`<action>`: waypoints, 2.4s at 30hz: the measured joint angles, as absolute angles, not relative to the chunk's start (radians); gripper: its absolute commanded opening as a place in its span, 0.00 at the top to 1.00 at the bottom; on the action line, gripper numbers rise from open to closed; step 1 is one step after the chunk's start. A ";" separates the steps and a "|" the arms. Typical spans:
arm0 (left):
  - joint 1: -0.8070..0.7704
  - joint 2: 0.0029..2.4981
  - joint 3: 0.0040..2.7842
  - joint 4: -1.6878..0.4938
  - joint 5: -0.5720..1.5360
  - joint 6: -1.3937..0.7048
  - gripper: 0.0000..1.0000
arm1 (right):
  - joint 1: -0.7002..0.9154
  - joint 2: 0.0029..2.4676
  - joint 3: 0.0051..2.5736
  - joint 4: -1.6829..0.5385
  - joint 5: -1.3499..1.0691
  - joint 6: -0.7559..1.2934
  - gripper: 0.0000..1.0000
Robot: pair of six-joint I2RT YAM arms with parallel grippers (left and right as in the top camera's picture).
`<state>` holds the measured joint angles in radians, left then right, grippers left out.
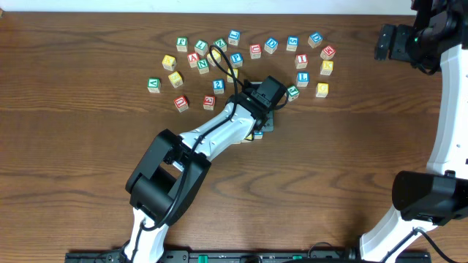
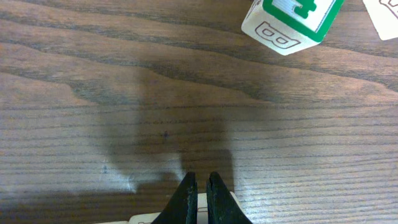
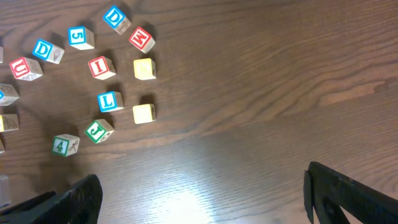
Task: Spell out ROBOT
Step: 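Move the left gripper along the row toward the green R block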
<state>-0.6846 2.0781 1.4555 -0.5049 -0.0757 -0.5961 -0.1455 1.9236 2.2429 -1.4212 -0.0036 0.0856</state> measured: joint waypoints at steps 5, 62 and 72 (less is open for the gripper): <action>-0.685 2.078 1.456 -0.517 -0.062 -0.604 0.92 | -0.146 1.924 2.243 -1.421 -0.004 0.086 0.01; -0.329 1.753 1.084 -0.581 0.126 -0.361 0.92 | -0.146 1.924 2.243 -1.421 -0.004 0.086 0.01; -0.336 1.774 1.083 -0.537 0.126 -0.361 0.92 | -0.146 1.924 2.243 -1.421 -0.004 0.086 0.01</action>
<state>-0.3359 1.7741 1.0828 -0.5373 0.1257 -0.3614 -0.1455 1.9236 2.2429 -1.4212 -0.0040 0.0860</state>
